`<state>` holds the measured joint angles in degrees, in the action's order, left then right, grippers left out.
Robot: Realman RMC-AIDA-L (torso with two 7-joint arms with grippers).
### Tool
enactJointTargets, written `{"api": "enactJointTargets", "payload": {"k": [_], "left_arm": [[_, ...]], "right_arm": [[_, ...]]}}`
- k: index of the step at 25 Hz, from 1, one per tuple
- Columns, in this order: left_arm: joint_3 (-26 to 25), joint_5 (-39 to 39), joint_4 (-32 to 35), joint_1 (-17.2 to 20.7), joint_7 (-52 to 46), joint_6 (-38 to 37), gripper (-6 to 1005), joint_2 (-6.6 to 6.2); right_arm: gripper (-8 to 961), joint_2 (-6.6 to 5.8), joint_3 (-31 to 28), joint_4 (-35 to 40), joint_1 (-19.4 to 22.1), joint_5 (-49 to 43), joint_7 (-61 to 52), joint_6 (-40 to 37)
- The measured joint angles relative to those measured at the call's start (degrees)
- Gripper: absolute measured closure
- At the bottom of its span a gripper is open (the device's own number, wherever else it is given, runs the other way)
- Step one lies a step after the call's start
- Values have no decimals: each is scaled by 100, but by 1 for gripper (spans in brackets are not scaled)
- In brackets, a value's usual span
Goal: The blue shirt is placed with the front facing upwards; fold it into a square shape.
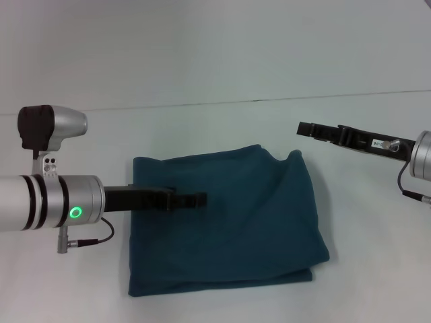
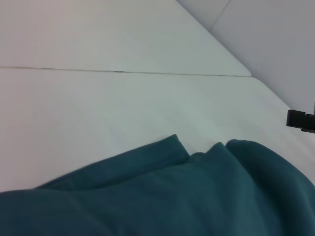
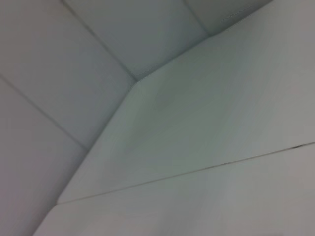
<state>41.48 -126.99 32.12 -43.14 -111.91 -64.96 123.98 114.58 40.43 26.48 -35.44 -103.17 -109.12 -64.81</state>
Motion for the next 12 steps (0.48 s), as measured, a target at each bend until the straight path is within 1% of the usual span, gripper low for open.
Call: {"api": "enactJointTargets", "payload": {"k": [3,8,12], "left_arm": [[-2,0,29,7,12,-135,127,-9],[-9,0,159,108,26,-291,127,-14],[-16,0,224,188,28,-319,127,-15]], "right_arm": [[267,-68,17,3,2,-60,-3,-309],[381,-118,29,12,-60,-381,-84,-483],[555,-144,38,21,-230,-851,-247,-511]]}}
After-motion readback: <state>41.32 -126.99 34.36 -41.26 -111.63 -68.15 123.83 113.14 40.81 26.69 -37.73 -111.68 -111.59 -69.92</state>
